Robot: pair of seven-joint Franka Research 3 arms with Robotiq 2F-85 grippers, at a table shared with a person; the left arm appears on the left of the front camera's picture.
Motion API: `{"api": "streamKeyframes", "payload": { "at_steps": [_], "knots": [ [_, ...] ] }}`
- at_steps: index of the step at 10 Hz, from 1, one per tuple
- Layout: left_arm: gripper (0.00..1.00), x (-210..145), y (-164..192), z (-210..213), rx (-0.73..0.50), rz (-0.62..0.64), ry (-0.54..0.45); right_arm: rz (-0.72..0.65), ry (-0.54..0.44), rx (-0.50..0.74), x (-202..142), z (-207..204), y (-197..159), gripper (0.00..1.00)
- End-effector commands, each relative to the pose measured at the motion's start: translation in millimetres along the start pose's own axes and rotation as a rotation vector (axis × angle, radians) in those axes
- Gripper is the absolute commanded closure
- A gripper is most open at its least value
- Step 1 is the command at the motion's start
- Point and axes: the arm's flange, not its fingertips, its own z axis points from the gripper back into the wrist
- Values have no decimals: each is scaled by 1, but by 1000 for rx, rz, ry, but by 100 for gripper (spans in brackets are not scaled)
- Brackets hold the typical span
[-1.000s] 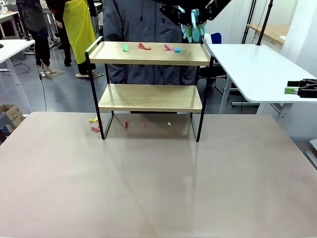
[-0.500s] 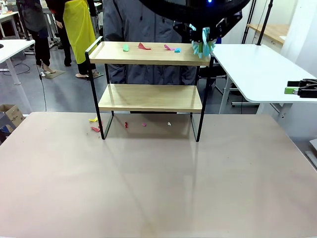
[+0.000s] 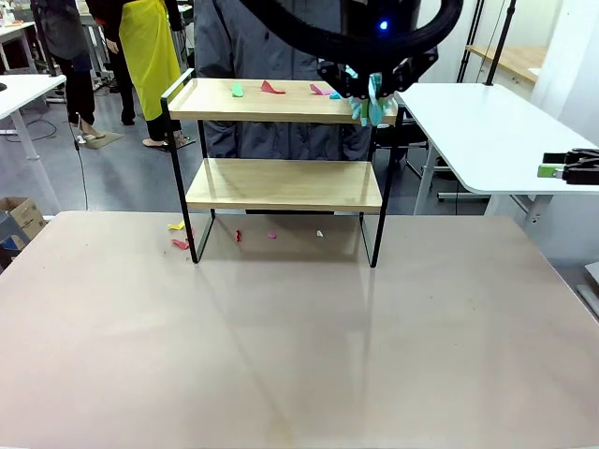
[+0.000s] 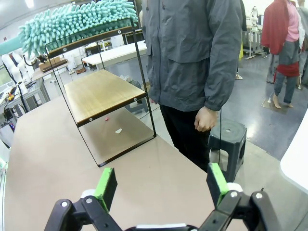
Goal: Clean the shelf.
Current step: Clean the specific section of the Shelf indicated by the human with the Duster.
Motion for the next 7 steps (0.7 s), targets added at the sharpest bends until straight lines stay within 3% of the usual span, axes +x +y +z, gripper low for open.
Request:
{"api": "streamKeyframes", "payload": {
  "at_steps": [1, 7],
  "knots": [
    [87, -1, 25, 4, 37, 35, 25, 5, 0, 1, 3, -1, 1, 0],
    [87, 8, 138, 2, 281, 55, 77, 5, 0, 1, 3, -1, 1, 0]
  ]
}}
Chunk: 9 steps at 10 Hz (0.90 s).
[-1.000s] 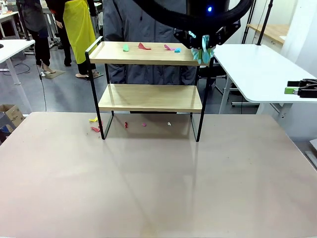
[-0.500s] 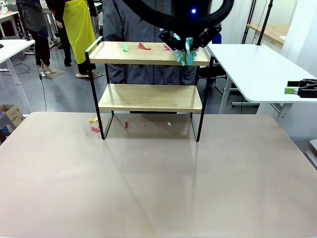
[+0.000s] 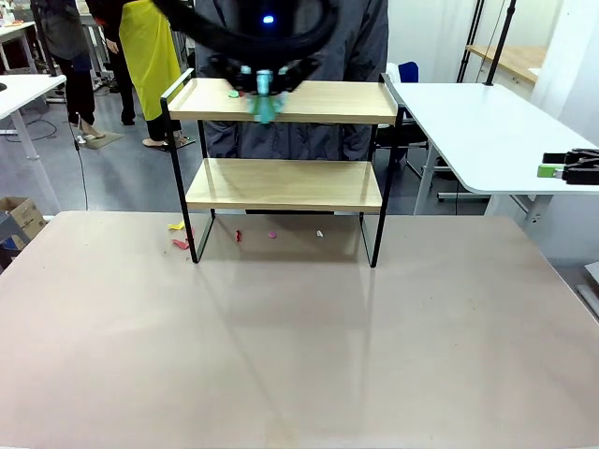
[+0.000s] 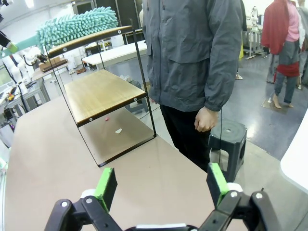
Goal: Clean the shelf.
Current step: Clean the specific section of the Shelf indicated by the human with the Duster.
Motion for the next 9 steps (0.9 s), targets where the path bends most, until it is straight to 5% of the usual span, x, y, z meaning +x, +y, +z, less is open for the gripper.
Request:
{"api": "streamKeyframes", "payload": {
  "at_steps": [1, 4, 6, 9],
  "knots": [
    [87, -11, 45, -8, 64, -1, 27, 6, 0, 0, 3, -1, 0, 0],
    [87, -13, 106, -10, 280, 1, -40, 6, 0, 0, 3, -1, 0, 0],
    [87, -15, 114, 6, 357, 23, -183, 6, 0, 0, 3, -1, 0, 0],
    [87, -18, 97, 35, 164, -59, -217, 6, 0, 0, 3, -1, 0, 0]
  ]
}}
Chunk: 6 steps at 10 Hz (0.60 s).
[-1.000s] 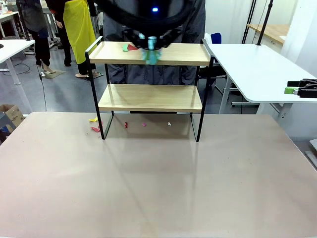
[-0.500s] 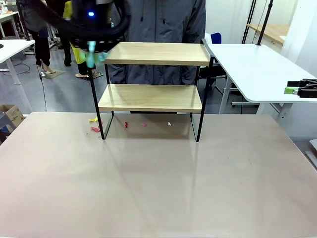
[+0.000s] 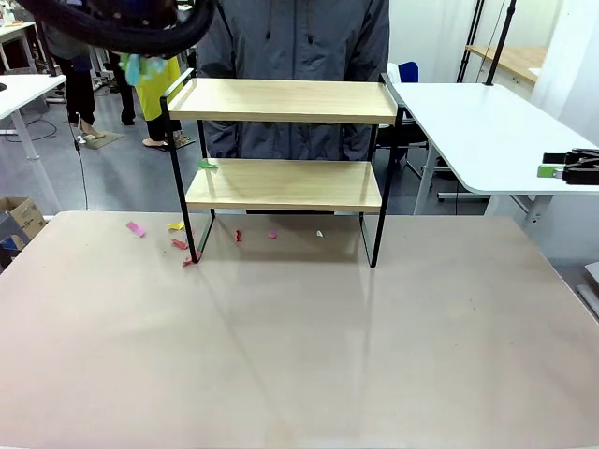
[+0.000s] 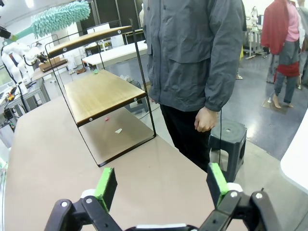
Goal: Clean the shelf.
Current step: Clean the specific section of the Shelf indicated by the human with the Duster.
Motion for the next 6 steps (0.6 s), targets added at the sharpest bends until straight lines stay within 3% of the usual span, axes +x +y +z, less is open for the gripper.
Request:
{"api": "streamKeyframes", "payload": {
  "at_steps": [1, 3, 4, 6],
  "knots": [
    [87, 0, 5, -11, 47, 7, 29, 6, 0, 0, 3, -1, 0, 0],
    [87, -1, -2, 1, -4, -3, -2, 6, 0, 0, 3, -1, 0, 0],
    [87, 3, 12, 15, -190, 4, 4, 6, 0, 0, 3, -1, 0, 0],
    [87, 3, 33, 26, -436, 6, 6, 6, 0, 0, 3, -1, 0, 0]
  ]
}}
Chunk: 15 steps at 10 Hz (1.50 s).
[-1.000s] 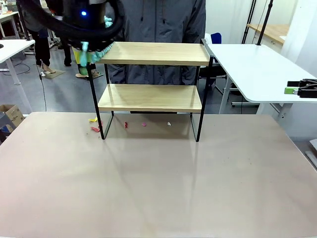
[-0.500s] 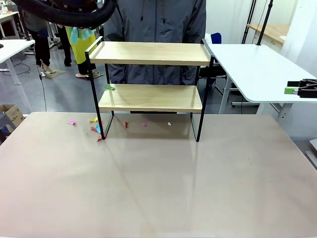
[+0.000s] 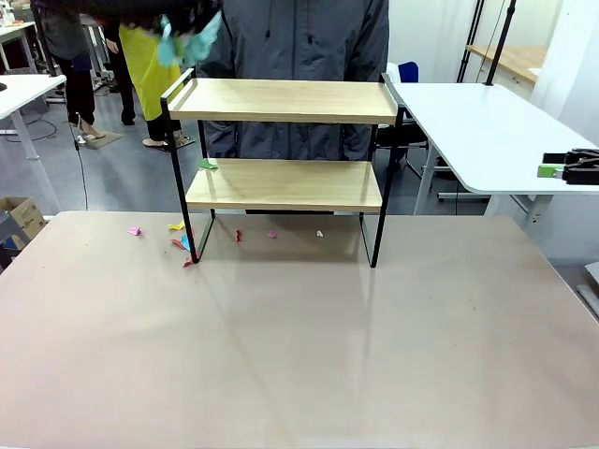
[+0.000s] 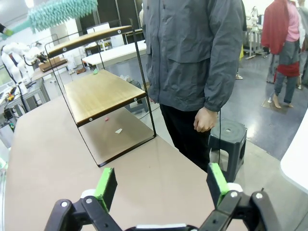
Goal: Clean the shelf.
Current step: Clean the specific section of the Shelf indicated by the human with the Duster.
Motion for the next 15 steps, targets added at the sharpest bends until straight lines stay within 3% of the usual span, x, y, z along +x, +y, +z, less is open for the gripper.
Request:
{"api": "streamKeyframes", "payload": {
  "at_steps": [1, 4, 5, 7, 11, 15],
  "knots": [
    [87, -11, 32, 6, -298, -63, 34, 6, 0, 0, 3, -1, 0, 0],
    [87, -20, 59, 21, -732, -239, 56, 6, 0, 0, 3, -1, 0, 0],
    [87, -21, 67, 24, -829, -282, 77, 6, 0, 0, 3, -1, 0, 0],
    [87, -29, 74, 27, -900, -526, 167, 6, 0, 0, 3, -1, 0, 0],
    [87, -60, 73, 8, -686, -928, 366, 6, 0, 0, 3, -1, 0, 0],
    [87, -90, 78, -43, -441, -1144, 591, 6, 0, 0, 3, -1, 0, 0]
  ]
}}
